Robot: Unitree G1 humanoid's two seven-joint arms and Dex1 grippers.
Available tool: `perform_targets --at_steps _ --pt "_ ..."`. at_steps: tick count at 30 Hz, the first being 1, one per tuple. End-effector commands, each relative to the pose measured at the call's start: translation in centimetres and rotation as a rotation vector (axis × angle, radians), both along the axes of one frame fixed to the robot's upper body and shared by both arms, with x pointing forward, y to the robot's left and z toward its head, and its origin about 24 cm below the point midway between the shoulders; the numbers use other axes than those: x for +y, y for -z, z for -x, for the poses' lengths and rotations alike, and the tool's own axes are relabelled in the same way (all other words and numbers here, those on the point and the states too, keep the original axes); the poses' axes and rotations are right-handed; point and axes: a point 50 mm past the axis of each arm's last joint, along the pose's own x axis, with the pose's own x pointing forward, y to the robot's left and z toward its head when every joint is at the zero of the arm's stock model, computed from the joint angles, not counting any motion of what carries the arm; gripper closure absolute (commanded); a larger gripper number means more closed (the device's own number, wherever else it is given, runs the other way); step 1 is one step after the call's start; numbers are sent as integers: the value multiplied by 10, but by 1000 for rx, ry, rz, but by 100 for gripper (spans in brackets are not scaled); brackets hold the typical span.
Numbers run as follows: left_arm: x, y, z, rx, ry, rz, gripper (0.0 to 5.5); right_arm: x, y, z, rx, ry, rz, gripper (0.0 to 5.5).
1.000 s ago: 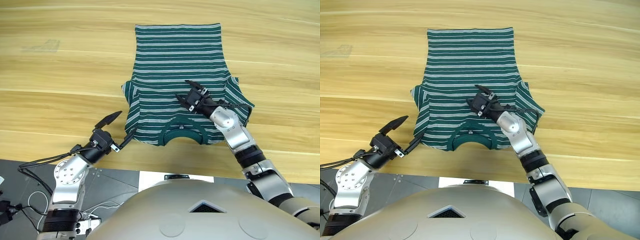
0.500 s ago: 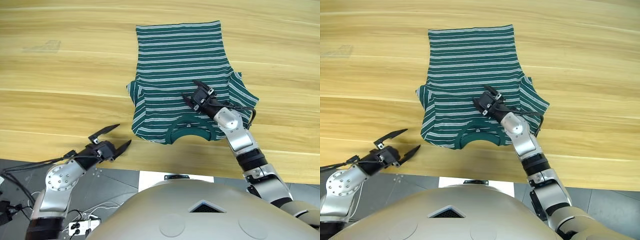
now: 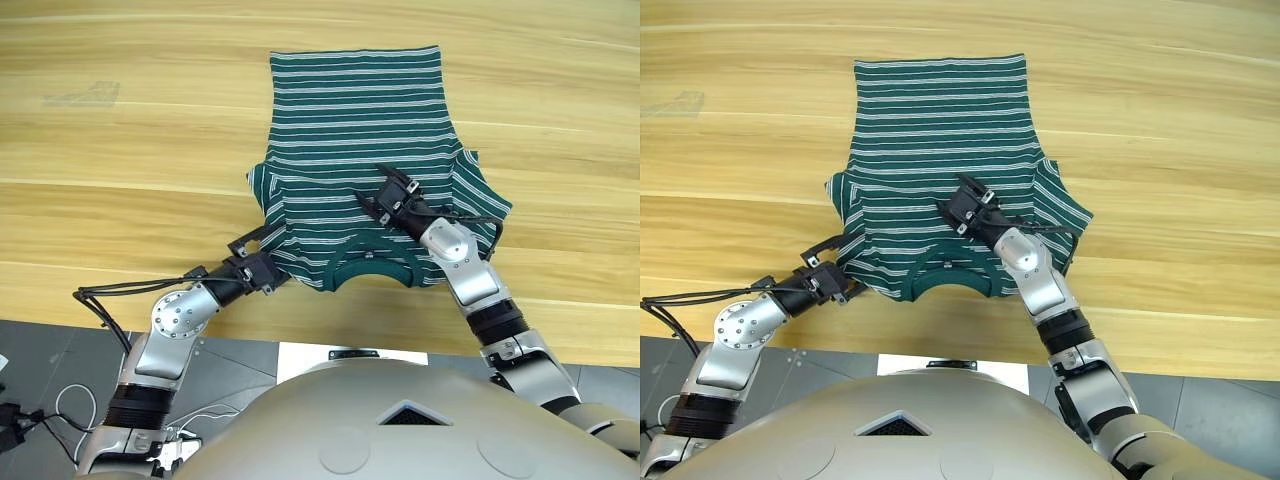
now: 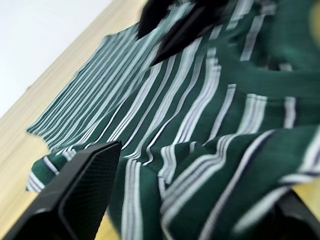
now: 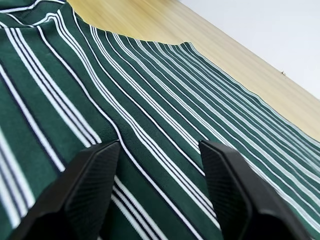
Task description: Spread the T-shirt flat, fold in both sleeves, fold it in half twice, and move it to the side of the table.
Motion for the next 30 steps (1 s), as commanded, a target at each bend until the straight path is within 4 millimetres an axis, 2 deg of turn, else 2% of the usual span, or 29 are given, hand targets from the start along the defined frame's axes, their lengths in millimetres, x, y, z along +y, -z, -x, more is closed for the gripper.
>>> perform_targets --at_steps 1,6,11,14,17,18,20,22,24,26,27,28,30 --pt "29 12 -4 42 -269 -51 206 -2 10 12 59 -14 0 257" --pt "36 13 -3 65 -421 -39 206 -2 10 16 59 -28 -16 257" --pt "37 6 5 57 -509 17 206 -1 10 18 54 -41 -24 257" --pt "61 -11 -5 -76 -723 82 206 -1 10 18 50 -39 -30 257" --pt "96 -36 -18 -252 -1029 295 206 -3 10 18 44 -19 -42 257" --pt "100 -39 -19 -273 -1080 385 206 -4 9 17 40 -13 -45 257" --pt "109 -50 -18 -313 -1174 697 206 -4 8 15 34 -10 -48 257" --pt "117 -62 -17 -352 -1193 921 206 -6 8 13 32 -5 -50 257" --pt "89 -60 -21 -251 -968 870 206 -8 9 13 35 3 -48 257" --pt "36 -47 -15 -123 -619 638 206 -7 9 13 37 -1 -48 257" --pt "10 -38 -9 -22 -501 614 206 -7 8 14 38 -10 -49 257" --pt "-12 -28 -2 59 -399 580 206 -6 8 15 40 -18 -49 257" --pt "-38 -15 8 183 -308 579 206 -5 9 16 43 -30 -47 257"
